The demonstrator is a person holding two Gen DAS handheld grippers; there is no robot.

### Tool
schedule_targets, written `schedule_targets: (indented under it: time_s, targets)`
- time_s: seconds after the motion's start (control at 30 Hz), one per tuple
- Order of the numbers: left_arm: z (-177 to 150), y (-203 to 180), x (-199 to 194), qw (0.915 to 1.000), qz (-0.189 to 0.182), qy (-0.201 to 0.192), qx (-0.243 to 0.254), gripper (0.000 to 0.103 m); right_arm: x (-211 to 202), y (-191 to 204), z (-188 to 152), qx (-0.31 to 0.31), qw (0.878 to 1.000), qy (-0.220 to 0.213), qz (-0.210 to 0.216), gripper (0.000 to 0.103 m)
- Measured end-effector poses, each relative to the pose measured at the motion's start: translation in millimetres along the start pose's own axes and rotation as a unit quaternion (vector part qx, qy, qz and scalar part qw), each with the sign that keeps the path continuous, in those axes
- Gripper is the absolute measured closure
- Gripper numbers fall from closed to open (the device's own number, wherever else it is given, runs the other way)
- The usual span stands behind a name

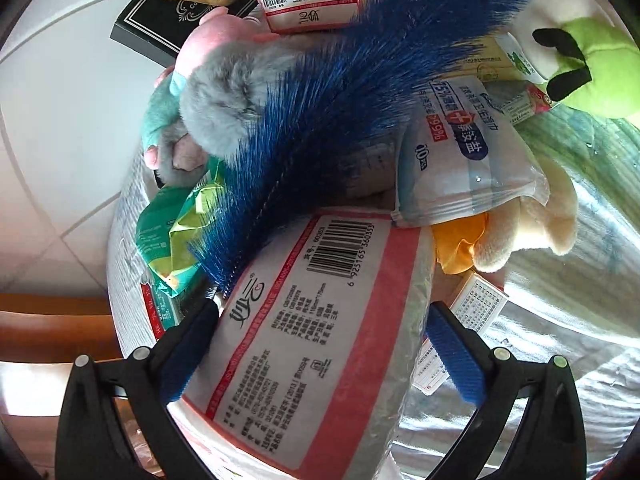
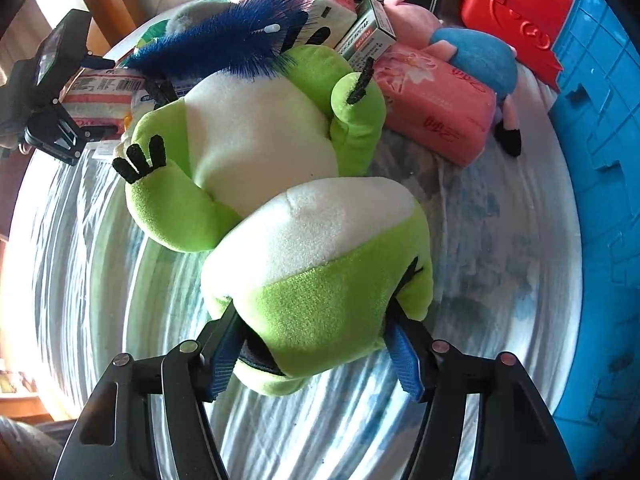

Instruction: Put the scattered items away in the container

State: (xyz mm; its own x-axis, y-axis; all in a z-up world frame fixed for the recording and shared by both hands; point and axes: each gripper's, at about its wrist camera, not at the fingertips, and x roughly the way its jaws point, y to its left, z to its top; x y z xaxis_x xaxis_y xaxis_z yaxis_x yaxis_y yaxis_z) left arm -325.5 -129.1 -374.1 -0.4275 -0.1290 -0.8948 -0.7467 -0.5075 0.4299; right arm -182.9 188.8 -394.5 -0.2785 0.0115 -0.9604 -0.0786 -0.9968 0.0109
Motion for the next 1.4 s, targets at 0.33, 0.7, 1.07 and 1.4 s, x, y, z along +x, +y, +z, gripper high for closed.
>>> schedule_targets:
  time_s: [0.33,0.7,1.07,1.4]
  targets:
    - [-7.0,-1.0,-33.7,0.9928,-0.003,-0.017,-0.118,0.017,-2.5,0.9,-2.9,-0.002,1.000,-0.006,0.006,0.039]
    - [-21.8,-9.4,-113.1,0.9705,0.020,-0.074,-0.229,0.017,-30.6,-2.0,-9.3,-0.003,0.999,-0.039,0.018,0.055]
    - [-31.4,-22.4,-174.8,0.9487,0.038,-0.113,-0.293,0.017,-96.1,-16.3,-26.3,0.002,0.996,-0.083,0.018,0.063]
    - [-37.5,-29.0,-195.5,0.9355,0.039,-0.124,-0.329,0.017,-154.3,-26.5,-45.2,0.009,0.992,-0.124,0.013,0.066]
